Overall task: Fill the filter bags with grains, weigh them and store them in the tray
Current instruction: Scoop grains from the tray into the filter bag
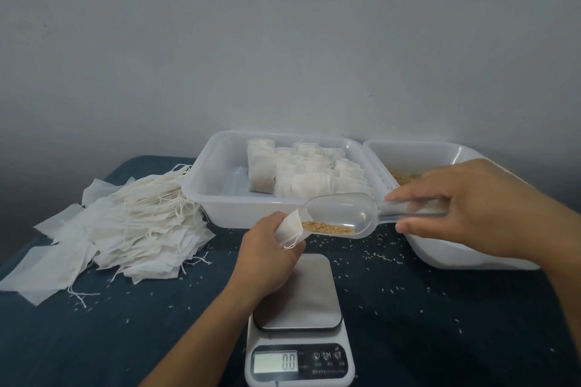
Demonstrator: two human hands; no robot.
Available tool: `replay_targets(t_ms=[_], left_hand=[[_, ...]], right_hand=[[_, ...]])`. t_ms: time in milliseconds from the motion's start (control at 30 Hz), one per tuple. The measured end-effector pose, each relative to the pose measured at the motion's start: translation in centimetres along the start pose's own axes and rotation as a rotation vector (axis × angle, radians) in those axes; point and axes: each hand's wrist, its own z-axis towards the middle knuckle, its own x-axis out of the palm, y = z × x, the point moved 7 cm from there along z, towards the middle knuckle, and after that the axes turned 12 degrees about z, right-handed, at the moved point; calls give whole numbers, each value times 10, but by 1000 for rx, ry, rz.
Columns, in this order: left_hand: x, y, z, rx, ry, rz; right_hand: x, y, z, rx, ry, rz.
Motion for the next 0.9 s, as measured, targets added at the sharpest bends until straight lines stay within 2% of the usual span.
replay_targets(t_ms=[200,400,533,633,733,900], left_hand=[[-2,1,1,-21,-9,-39],[-1,0,0,-44,11,-273],[2,0,-2,-114,65,-426],[6,-1,-4,-138,144,-553],[11,-6,-4,-107,263,-634],[22,-16,-14,-32,512,-727]], right_hand=[[8,-17,-2,22,-12,231],[30,-47,-3,82,-3,405],[47,-58,-2,82,-101,603],[64,-54,6,61,-143,764],[85,-46,23,75,-155,822],[123,-23,46,58,-22,940]])
